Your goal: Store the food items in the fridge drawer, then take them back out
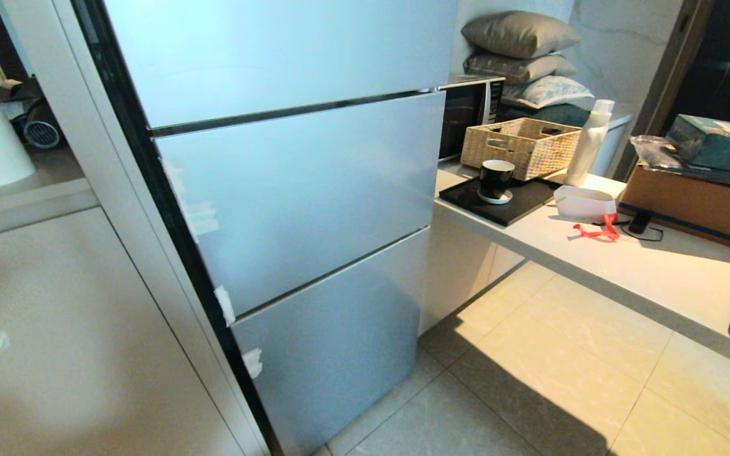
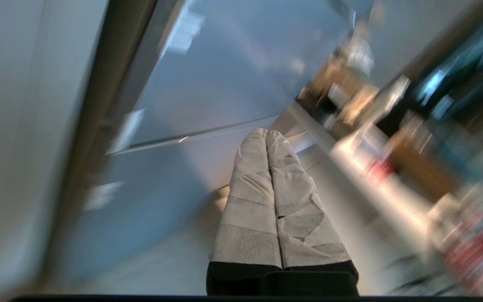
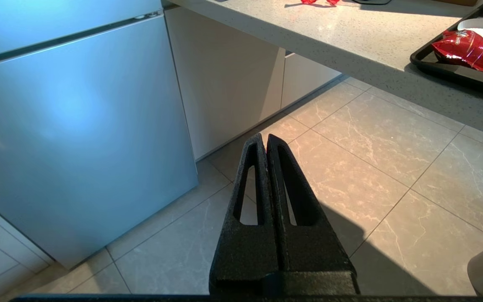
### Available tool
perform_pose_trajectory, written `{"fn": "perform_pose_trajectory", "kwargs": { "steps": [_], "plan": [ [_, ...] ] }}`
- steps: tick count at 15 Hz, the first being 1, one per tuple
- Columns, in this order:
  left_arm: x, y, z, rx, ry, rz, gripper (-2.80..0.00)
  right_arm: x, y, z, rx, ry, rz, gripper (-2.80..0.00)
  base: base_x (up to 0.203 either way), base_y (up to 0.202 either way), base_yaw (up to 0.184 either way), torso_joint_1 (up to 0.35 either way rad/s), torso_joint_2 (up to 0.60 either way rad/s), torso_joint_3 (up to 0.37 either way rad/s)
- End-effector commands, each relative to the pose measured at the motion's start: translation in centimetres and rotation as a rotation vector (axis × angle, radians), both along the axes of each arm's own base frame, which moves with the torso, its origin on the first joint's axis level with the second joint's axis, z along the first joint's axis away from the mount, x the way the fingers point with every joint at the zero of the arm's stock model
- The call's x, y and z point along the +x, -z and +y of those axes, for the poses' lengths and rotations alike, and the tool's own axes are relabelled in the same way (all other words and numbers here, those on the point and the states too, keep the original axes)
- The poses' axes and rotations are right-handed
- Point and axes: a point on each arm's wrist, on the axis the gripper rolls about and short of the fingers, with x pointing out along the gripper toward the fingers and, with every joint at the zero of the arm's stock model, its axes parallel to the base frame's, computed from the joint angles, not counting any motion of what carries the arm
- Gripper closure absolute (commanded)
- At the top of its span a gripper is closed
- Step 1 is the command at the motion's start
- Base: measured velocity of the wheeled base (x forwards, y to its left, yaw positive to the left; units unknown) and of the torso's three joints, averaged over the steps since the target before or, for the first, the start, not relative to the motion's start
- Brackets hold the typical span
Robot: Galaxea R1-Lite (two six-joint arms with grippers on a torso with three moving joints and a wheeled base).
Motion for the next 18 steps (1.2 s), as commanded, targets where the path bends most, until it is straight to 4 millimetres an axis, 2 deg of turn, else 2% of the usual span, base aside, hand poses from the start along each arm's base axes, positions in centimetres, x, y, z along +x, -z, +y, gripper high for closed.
{"fn": "perform_pose_trajectory", "kwargs": {
  "steps": [1, 4, 6, 8, 11, 14, 18],
  "plan": [
    [7.4, -0.9, -0.3, -0.185, -0.029, 0.1, 0.0, 0.0, 0.0, 0.0, 0.0, 0.0, -0.001, 0.0, 0.0, 0.0, 0.0, 0.0, 0.0, 0.0],
    [12.3, -2.6, -0.2, -0.366, -0.084, 0.049, 0.0, 0.0, 0.0, 0.0, 0.0, 0.0, 0.0, 0.0, 0.0, 0.0, 0.0, 0.0, 0.0, 0.0],
    [15.3, -3.0, 0.8, -0.452, -0.139, 0.03, 0.0, 0.0, 0.0, 0.0, 0.0, 0.0, -0.001, 0.0, 0.0, 0.0, 0.0, 0.0, 0.0, 0.0],
    [18.1, -2.8, 2.2, -0.499, -0.194, 0.032, 0.0, 0.0, 0.0, 0.0, 0.0, 0.0, 0.001, 0.0, 0.0, 0.0, 0.0, 0.0, 0.0, 0.0],
    [21.9, -1.5, 2.9, -0.517, -0.207, 0.053, 0.0, 0.0, 0.0, 0.0, 0.0, 0.0, 0.001, 0.0, 0.0, 0.0, 0.0, 0.0, 0.0, 0.0],
    [24.8, -0.6, 2.8, -0.513, -0.145, 0.012, 0.0, 0.0, 0.0, 0.0, 0.0, 0.0, 0.0, 0.0, 0.0, 0.0, 0.0, 0.0, 0.0, 0.0],
    [27.4, -0.7, 2.4, -0.509, -0.114, -0.01, 0.0, 0.0, 0.0, 0.0, 0.0, 0.0, 0.001, 0.0, 0.0, 0.0, 0.0, 0.0, 0.0, 0.0]
  ]
}}
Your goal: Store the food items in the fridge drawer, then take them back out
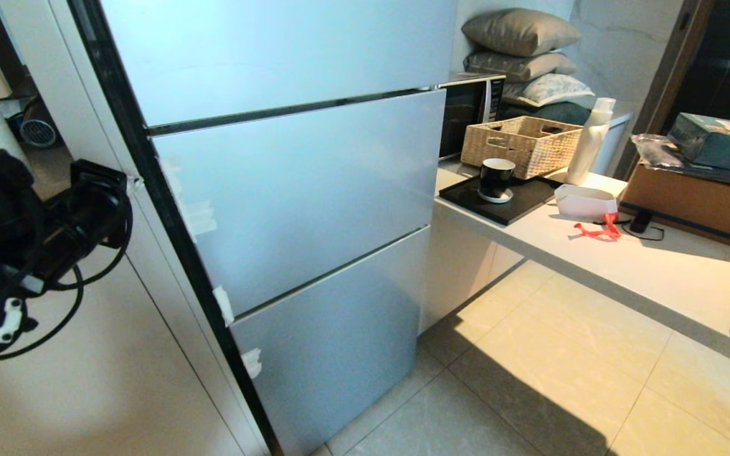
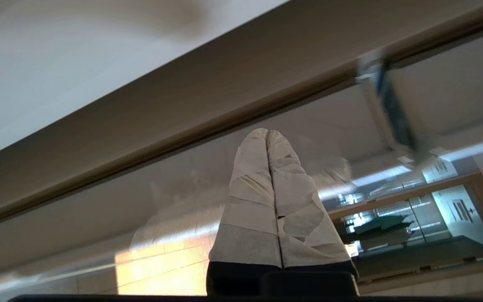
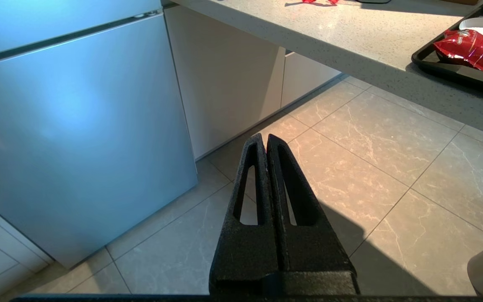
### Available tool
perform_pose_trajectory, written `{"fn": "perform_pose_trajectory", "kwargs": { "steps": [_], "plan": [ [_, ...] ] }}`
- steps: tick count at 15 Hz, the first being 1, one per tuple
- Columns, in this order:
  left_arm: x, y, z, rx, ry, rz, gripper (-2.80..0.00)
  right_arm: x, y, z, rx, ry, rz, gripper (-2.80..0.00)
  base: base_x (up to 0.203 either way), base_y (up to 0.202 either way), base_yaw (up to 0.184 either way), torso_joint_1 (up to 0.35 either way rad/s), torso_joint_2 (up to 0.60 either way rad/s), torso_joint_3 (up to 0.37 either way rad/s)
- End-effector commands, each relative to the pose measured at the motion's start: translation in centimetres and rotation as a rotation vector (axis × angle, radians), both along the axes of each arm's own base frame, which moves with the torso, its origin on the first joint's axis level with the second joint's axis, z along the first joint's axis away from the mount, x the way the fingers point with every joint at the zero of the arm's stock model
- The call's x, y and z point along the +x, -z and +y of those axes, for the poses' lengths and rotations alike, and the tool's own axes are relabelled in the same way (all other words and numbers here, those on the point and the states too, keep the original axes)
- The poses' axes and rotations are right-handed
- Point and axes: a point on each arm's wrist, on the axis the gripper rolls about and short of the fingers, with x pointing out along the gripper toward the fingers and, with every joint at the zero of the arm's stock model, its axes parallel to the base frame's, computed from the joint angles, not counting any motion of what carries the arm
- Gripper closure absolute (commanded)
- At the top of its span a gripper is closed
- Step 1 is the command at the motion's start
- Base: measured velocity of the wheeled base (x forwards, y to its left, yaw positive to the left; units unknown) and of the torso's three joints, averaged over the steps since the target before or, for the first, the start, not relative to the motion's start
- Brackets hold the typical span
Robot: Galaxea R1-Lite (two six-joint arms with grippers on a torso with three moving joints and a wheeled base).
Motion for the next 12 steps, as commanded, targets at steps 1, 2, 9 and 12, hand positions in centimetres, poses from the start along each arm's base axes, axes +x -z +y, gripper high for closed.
{"fn": "perform_pose_trajectory", "kwargs": {
  "steps": [1, 2, 9, 12],
  "plan": [
    [2.0, 0.6, 0.0, -0.004, 0.003, 0.005, 0.0, 0.0, 0.0, 0.0, 0.0, 0.0, 0.001, 0.0, 0.0, 0.0, 0.0, 0.0, 0.0, 0.0],
    [2.4, 0.6, 0.0, -0.003, 0.001, 0.002, 0.0, 0.0, 0.0, 0.0, 0.0, 0.0, -0.001, 0.0, 0.0, 0.0, 0.0, 0.0, 0.0, 0.0],
    [4.3, 0.6, -0.6, -0.005, -0.017, -0.014, 0.0, 0.0, 0.0, 0.0, 0.0, 0.0, -0.001, 0.0, 0.0, 0.0, 0.0, 0.0, 0.0, 0.0],
    [4.4, 0.9, -1.6, -0.006, 0.01, -0.007, 0.0, 0.0, 0.0, 0.0, 0.0, 0.0, 0.001, 0.0, 0.0, 0.0, 0.0, 0.0, 0.0, 0.0]
  ]
}}
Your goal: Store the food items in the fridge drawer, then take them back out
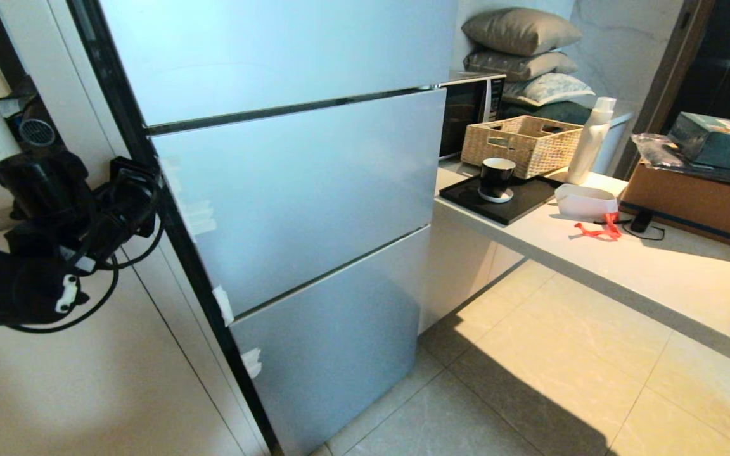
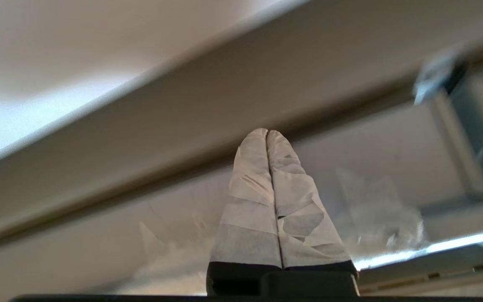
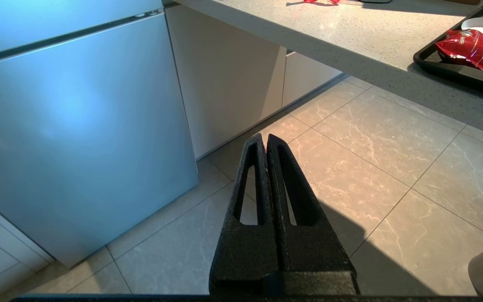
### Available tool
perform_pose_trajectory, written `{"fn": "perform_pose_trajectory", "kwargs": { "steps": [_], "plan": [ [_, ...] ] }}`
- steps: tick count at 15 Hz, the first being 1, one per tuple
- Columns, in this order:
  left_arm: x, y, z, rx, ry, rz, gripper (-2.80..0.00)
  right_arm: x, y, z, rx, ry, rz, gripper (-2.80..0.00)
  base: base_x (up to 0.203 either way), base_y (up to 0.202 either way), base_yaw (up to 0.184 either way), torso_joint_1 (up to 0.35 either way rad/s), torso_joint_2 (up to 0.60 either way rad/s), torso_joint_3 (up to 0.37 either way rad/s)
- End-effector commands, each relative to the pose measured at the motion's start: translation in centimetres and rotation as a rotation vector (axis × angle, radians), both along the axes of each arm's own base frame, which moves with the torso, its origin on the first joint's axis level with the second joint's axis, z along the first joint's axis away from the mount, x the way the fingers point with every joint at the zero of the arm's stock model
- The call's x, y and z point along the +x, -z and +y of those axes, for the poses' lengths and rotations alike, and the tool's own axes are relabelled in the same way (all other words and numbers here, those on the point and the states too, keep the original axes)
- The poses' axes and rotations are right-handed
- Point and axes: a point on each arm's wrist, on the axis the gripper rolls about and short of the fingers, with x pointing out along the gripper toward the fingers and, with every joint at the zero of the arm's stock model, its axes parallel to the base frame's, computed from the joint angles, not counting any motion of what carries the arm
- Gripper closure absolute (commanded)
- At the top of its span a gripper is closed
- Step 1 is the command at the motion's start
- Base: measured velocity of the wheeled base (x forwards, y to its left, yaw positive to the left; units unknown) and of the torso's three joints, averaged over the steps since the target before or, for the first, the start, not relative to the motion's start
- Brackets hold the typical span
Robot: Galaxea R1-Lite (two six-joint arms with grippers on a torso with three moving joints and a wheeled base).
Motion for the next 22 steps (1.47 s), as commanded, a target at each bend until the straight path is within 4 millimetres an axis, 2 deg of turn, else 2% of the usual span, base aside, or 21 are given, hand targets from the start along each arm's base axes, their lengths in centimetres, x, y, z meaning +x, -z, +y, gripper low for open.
{"fn": "perform_pose_trajectory", "kwargs": {
  "steps": [1, 14, 18, 22],
  "plan": [
    [0.0, 0.0, -1.0, -0.006, 0.031, -0.004, 0.0, 0.0, 0.0, 0.0, 0.0, 0.0, -0.001, 0.0, 0.0, 0.0, 0.0, 0.0, 0.0, 0.0],
    [-3.2, 0.1, -4.2, 0.002, 0.192, 0.026, 0.0, 0.0, 0.0, 0.0, 0.0, 0.002, 0.003, 0.0, 0.0, 0.0, 0.0, 0.0, 0.0, 0.0],
    [-5.5, -0.2, -5.6, 0.003, 0.242, 0.027, 0.0, 0.0, 0.0, 0.0, 0.0, 0.0, 0.001, 0.0, 0.0, 0.0, 0.0, 0.0, 0.0, 0.0],
    [-9.8, 0.3, -8.7, 0.006, 0.363, 0.053, 0.0, 0.0, 0.0, 0.0, 0.0, 0.002, 0.001, 0.0, 0.0, 0.0, 0.0, 0.0, 0.0, 0.0]
  ]
}}
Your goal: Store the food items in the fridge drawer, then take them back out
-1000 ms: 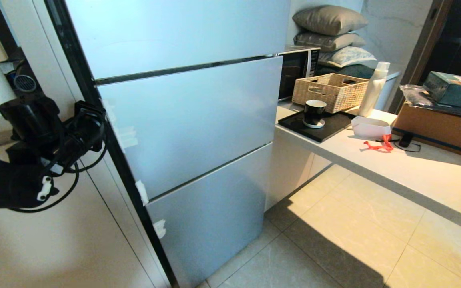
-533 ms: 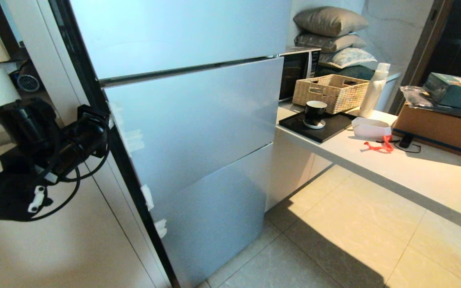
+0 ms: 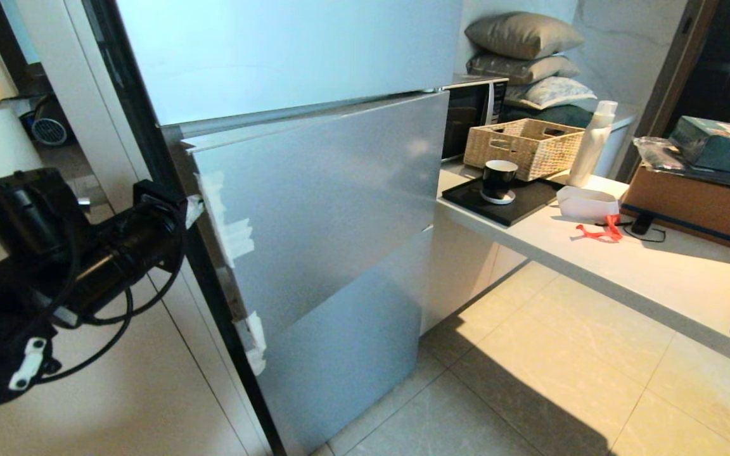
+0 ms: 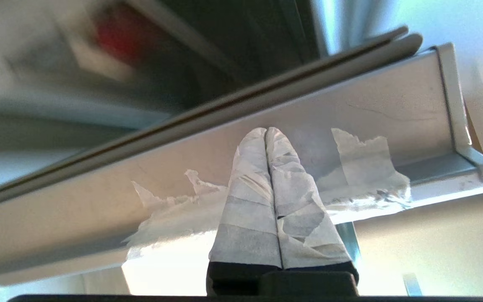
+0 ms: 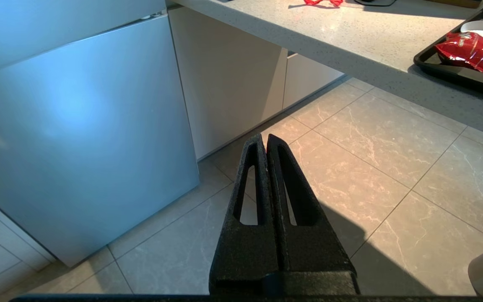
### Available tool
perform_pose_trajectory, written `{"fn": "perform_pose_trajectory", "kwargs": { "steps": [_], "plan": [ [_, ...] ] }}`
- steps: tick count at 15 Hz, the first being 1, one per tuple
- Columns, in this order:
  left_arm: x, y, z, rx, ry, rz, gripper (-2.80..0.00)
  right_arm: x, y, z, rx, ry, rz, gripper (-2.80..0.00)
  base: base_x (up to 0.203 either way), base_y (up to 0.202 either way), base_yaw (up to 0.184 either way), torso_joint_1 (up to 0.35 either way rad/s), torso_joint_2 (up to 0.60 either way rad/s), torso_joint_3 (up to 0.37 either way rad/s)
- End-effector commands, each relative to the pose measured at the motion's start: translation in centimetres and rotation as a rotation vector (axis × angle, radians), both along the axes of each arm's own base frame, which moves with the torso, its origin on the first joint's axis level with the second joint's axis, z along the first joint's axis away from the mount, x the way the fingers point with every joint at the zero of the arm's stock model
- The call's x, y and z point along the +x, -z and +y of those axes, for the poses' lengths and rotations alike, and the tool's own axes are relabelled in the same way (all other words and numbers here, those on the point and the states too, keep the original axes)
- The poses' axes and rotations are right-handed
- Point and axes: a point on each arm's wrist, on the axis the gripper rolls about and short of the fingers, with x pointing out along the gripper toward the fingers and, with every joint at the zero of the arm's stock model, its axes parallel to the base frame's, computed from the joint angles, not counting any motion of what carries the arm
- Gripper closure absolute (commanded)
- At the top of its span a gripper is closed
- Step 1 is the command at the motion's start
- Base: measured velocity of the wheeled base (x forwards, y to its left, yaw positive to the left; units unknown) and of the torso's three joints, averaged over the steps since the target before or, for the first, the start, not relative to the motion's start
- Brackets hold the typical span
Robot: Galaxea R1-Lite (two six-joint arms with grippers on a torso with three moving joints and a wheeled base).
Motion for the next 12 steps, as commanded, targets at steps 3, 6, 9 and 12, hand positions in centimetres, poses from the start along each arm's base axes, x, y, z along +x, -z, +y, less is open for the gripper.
{"fn": "perform_pose_trajectory", "kwargs": {
  "steps": [3, 6, 9, 12],
  "plan": [
    [-5.6, -0.6, -2.2, -0.011, 0.068, -0.024, 0.0, 0.0, 0.0, 0.0, 0.0, 0.0, 0.002, 0.0, 0.0, 0.0, 0.0, 0.0, 0.0, 0.0],
    [-8.9, -1.0, -1.7, 0.009, 0.06, -0.063, 0.0, 0.0, 0.0, 0.0, 0.0, 0.001, 0.002, 0.0, 0.0, 0.0, 0.0, 0.0, 0.0, 0.0],
    [-12.6, -2.5, 0.0, 0.002, 0.037, -0.154, 0.0, 0.0, 0.0, 0.0, 0.0, 0.0, 0.001, 0.0, 0.0, 0.0, 0.0, 0.0, 0.0, 0.0],
    [-16.7, -3.7, 2.0, 0.097, 0.003, -0.221, 0.0, 0.0, 0.0, 0.0, 0.0, 0.0, 0.001, 0.0, 0.0, 0.0, 0.0, 0.0, 0.0, 0.0]
  ]
}}
